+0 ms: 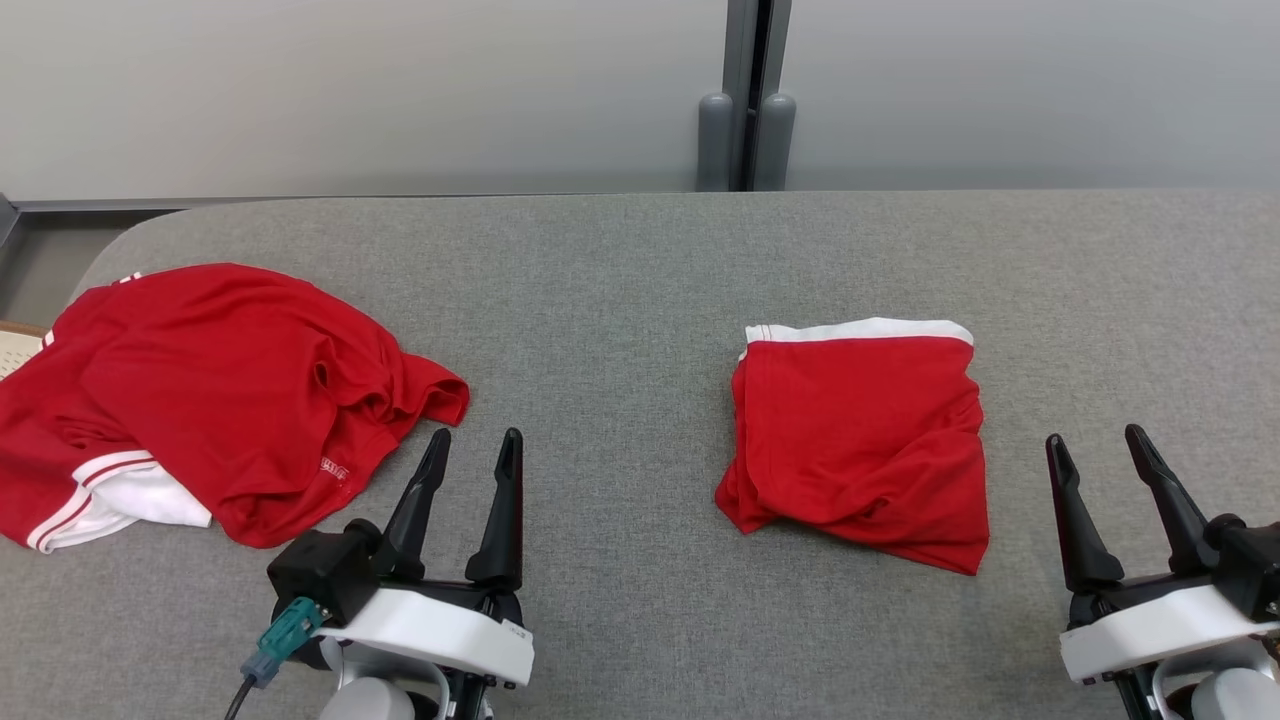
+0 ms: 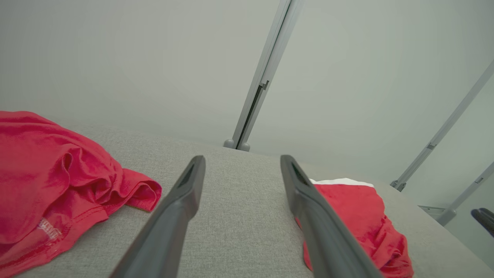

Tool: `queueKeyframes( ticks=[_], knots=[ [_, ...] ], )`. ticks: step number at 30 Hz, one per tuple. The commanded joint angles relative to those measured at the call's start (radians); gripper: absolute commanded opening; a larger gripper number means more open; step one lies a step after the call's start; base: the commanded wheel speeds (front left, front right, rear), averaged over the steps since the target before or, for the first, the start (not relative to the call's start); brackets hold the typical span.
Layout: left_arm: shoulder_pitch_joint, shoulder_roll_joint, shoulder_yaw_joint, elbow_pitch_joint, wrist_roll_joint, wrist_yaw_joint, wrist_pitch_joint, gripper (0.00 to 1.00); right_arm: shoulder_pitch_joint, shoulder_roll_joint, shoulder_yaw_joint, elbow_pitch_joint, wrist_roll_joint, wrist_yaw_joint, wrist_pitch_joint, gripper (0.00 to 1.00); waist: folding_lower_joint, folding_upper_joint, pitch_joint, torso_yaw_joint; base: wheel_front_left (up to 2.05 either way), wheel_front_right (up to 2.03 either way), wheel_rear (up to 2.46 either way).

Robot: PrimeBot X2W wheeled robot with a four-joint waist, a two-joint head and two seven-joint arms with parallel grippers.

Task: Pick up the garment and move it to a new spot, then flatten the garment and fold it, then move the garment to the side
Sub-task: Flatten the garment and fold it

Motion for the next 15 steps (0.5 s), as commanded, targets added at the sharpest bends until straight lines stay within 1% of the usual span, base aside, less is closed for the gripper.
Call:
queueKeyframes(
  ticks=[1,4,5,6,7,8,12,15],
  knots=[
    [0.008,0.004,0.001,0.0,-0.002,-0.005,0.0,1.0,0.005,0.007,-0.01,-0.007,-0.003,0.0,-0.005,1.0,0.0,-0.0001,0.005,-0.002,0.0,0.0,0.0],
    [0.0,0.004,-0.009,0.007,0.001,-0.01,0.0,1.0,-0.009,0.017,-0.016,-0.009,-0.017,0.0,-0.005,1.0,0.0,-0.0001,0.013,0.003,0.0,0.0,0.0],
    [-0.009,0.004,-0.015,0.01,0.001,-0.011,0.0,1.0,-0.028,0.015,-0.002,-0.004,-0.023,0.0,0.001,0.95,0.0,-0.0001,0.02,0.011,0.0,0.0,0.0],
    [-0.013,0.004,-0.017,0.011,0.0,-0.012,0.0,1.0,-0.037,0.012,0.004,0.0,-0.022,0.0,0.007,0.44,0.0,-0.0001,0.024,0.016,0.0,0.0,0.0],
    [-0.018,0.004,-0.021,0.013,-0.002,-0.013,0.0,1.0,-0.046,0.009,0.014,0.006,-0.021,0.0,0.013,0.04,0.0,-0.0001,0.029,0.022,0.0,0.0,0.0],
    [-0.022,0.004,-0.024,0.013,-0.004,-0.012,0.0,1.0,-0.054,0.004,0.026,0.014,-0.02,0.0,0.019,0.0,0.0,-0.0001,0.033,0.028,0.0,0.0,0.0],
    [-0.031,0.004,-0.039,0.015,-0.013,-0.008,0.0,1.0,-0.103,-0.014,0.066,0.066,-0.007,0.0,0.055,0.0,0.0,-0.0001,0.054,0.058,0.0,0.0,0.0],
    [-0.033,0.004,-0.05,0.021,-0.016,-0.005,0.0,1.0,-0.131,-0.022,0.1,0.131,0.006,0.0,0.095,0.0,0.0,-0.0001,0.067,0.079,0.0,0.0,0.0]
  ],
)
